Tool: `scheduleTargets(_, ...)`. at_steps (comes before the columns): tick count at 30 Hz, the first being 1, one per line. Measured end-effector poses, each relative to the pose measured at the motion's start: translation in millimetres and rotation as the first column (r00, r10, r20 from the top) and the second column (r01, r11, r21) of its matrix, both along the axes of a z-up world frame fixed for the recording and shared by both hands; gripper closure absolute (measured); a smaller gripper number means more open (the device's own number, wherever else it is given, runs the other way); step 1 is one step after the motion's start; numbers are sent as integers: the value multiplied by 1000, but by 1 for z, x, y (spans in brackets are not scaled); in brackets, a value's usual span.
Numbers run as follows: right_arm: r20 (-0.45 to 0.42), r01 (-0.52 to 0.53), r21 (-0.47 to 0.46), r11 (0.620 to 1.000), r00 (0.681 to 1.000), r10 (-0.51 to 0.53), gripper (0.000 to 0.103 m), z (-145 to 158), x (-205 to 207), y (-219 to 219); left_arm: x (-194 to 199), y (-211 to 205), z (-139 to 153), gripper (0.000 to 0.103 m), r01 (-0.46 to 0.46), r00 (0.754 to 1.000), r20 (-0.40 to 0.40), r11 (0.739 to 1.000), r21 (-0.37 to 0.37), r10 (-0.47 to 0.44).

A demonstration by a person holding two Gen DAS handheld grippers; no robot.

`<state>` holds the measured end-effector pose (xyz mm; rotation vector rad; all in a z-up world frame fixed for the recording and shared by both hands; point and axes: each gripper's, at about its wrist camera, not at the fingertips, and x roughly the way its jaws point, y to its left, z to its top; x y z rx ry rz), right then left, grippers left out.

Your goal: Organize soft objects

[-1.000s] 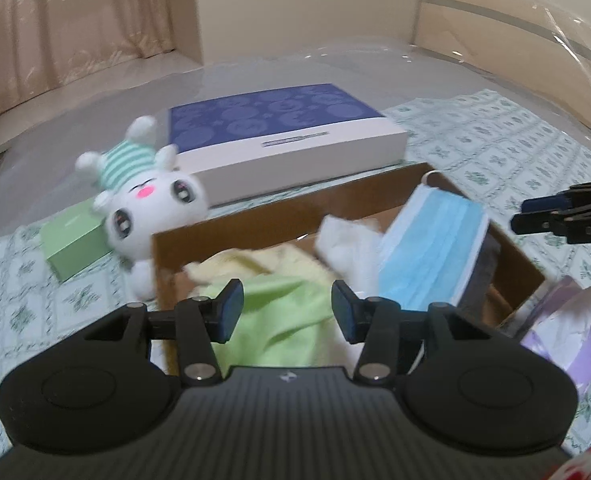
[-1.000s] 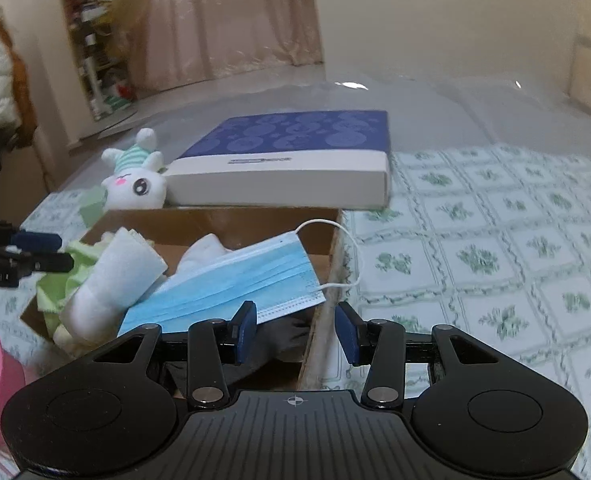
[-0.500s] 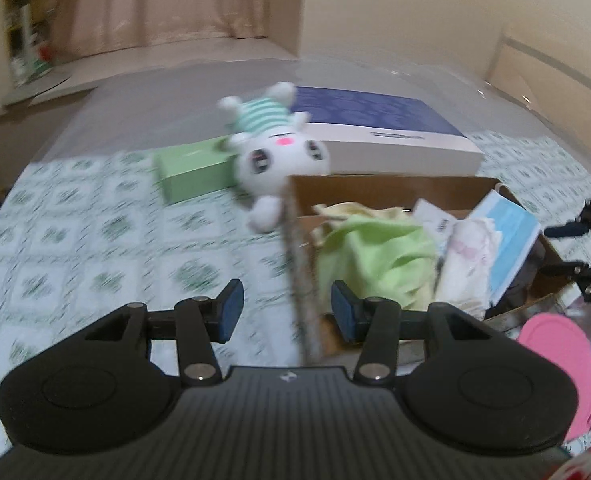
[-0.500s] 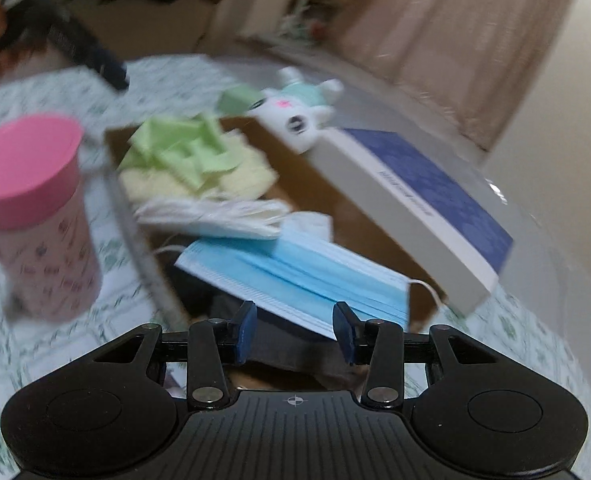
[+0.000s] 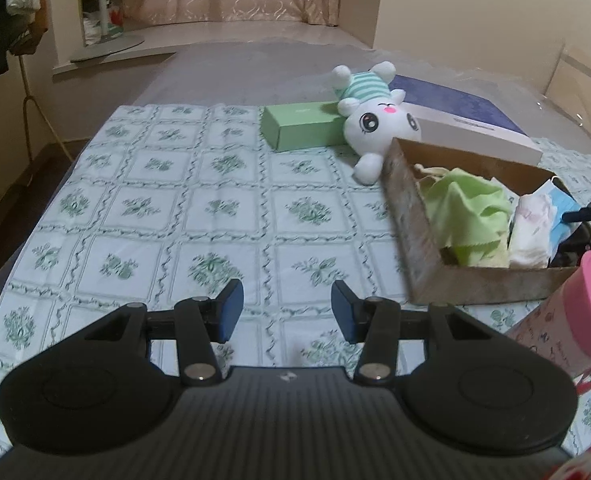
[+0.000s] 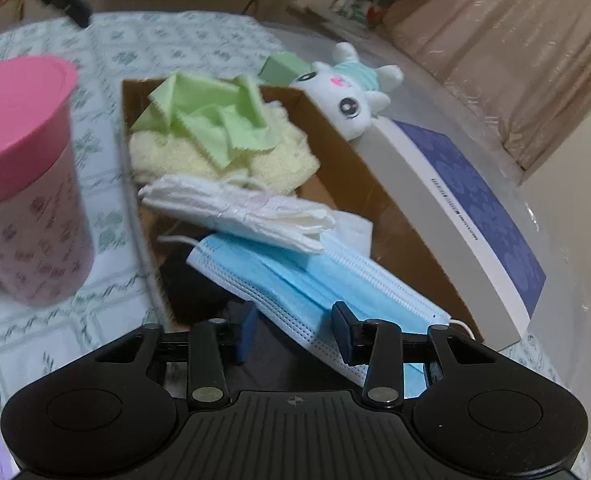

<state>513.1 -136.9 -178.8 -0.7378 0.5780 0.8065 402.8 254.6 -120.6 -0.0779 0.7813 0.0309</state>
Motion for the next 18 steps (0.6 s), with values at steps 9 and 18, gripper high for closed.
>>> scheduleTargets(9,-81,185,171,968,982,-174,103,14,16,6,-1,-2,-6,58,-4,1000,3,1000,-19,4)
scheduleTargets(18,-158,295,287,911,953,-259,103,37,26,36,-1,-9,-10,58,13,1000,1,1000,-20,-13)
